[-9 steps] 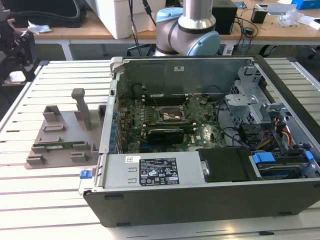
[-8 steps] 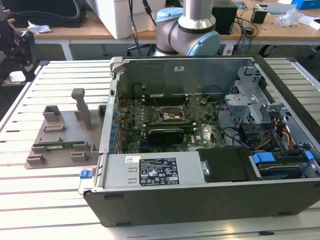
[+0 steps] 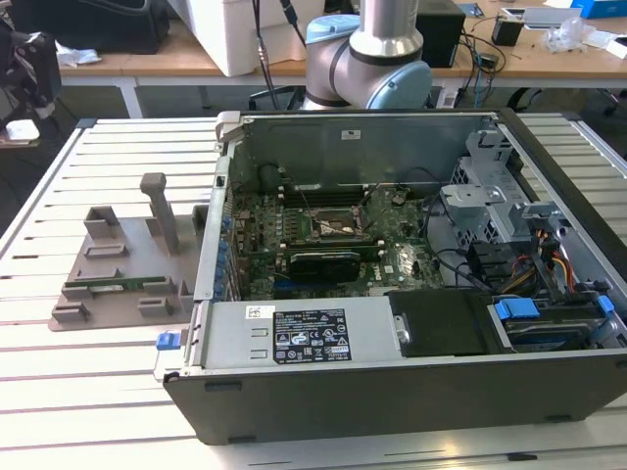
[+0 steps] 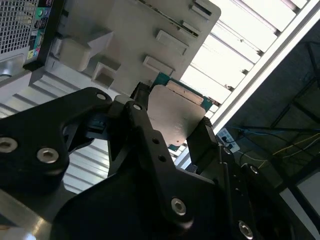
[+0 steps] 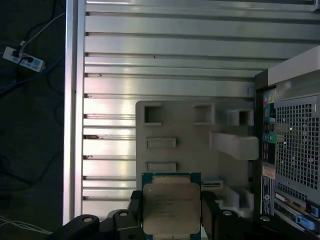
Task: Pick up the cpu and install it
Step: 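Pick up the cpu and move it towards the insertion slot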
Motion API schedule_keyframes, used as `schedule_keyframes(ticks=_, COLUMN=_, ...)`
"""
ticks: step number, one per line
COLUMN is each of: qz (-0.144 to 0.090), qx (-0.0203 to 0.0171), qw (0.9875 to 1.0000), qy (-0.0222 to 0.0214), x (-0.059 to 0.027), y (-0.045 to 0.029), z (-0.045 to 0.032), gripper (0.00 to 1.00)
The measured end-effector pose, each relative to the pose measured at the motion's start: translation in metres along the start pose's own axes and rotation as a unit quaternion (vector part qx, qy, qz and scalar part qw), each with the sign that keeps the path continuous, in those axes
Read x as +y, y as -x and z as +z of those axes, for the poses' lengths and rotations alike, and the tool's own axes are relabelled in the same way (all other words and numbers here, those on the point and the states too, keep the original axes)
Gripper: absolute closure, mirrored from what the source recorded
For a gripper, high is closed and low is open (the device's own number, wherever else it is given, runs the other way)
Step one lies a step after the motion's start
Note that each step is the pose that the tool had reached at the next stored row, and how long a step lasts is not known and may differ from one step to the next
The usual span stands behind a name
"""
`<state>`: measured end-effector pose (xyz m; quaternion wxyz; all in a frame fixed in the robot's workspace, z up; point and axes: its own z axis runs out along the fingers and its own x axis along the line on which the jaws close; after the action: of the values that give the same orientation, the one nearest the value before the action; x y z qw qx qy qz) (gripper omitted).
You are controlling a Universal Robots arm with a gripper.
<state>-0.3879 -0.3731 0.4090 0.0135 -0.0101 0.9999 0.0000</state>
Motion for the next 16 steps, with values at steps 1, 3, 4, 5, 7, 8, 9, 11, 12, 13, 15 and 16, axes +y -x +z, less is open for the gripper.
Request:
schedule_keyframes(ticks=1, qz=0.000, qx=0.0000, qw=1.0000, qy=0.0000, x=0.0000, y=0.0001, z=-0.0027, gripper=0.45)
schedule_keyframes(ticks=3, qz=0.000, qx=0.0000, qw=1.0000, qy=0.0000, x=0.0000, y=0.0002, z=-0.0080, gripper=0.45)
schedule_keyframes(ticks=4, qz=0.000, qx=0.0000, qw=1.0000, qy=0.0000, x=0.0000, y=0.0002, z=-0.0092, gripper=0.45)
schedule_keyframes(ticks=5, qz=0.000, qx=-0.0001, qw=1.0000, qy=0.0002, x=0.0001, y=0.0002, z=-0.0092, gripper=0.45)
schedule_keyframes(ticks=7, qz=0.000, qx=0.0000, qw=1.0000, qy=0.0006, x=0.0001, y=0.0002, z=-0.0093, gripper=0.45)
schedule_keyframes(ticks=8, qz=0.000, qx=0.0000, qw=1.0000, qy=0.0006, x=0.0001, y=0.0002, z=-0.0093, gripper=0.45)
schedule_keyframes(ticks=9, qz=0.000, qx=0.0000, qw=1.0000, qy=0.0007, x=0.0001, y=0.0002, z=-0.0093, gripper=0.45)
schedule_keyframes(ticks=11, qz=0.000, qx=0.0001, qw=1.0000, qy=0.0006, x=0.0000, y=0.0012, z=-0.0094, gripper=0.45)
schedule_keyframes(ticks=12, qz=0.000, qx=0.0000, qw=1.0000, qy=0.0007, x=0.0000, y=0.0028, z=-0.0093, gripper=0.45)
schedule_keyframes(ticks=13, qz=0.000, qx=0.0000, qw=1.0000, qy=0.0007, x=-0.0001, y=0.0059, z=-0.0092, gripper=0.45)
schedule_keyframes(ticks=15, qz=0.000, qx=0.0000, qw=1.0000, qy=0.0006, x=-0.0002, y=0.0133, z=-0.0090, gripper=0.45)
schedule_keyframes(ticks=16, qz=0.000, qx=0.0000, qw=1.0000, qy=0.0006, x=-0.0002, y=0.0156, z=-0.0089, gripper=0.45)
